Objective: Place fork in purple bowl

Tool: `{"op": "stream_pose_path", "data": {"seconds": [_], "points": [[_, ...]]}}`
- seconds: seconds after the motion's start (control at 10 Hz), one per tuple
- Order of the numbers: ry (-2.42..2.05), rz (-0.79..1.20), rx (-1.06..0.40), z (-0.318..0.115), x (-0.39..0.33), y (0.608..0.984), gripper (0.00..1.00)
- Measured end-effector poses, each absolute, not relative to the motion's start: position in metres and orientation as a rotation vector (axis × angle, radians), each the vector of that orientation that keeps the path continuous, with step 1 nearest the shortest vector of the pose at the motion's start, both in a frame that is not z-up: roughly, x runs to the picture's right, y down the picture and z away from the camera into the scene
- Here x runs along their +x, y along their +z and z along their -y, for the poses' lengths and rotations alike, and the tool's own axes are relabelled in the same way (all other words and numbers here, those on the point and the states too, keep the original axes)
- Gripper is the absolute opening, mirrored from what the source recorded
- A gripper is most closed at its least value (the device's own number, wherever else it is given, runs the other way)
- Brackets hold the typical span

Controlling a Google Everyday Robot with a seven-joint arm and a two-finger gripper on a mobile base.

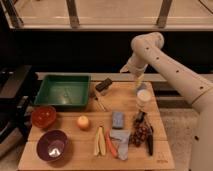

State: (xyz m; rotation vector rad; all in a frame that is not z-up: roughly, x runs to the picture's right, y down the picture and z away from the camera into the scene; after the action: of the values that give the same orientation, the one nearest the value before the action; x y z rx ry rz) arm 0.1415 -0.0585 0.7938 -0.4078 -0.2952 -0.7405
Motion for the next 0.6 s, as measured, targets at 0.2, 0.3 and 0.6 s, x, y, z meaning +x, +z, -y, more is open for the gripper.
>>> {"op": "stream_pose_path", "data": {"seconds": [0.2, 0.3, 0.6], "points": [[-0.897, 0.326, -0.405, 0.055, 0.112, 0.801, 0.75], [-0.968, 0.350, -0.397, 0.053, 0.094, 0.806, 0.75], [-1.174, 0.464, -0.373, 0.040, 0.042, 0.825, 0.75]]}}
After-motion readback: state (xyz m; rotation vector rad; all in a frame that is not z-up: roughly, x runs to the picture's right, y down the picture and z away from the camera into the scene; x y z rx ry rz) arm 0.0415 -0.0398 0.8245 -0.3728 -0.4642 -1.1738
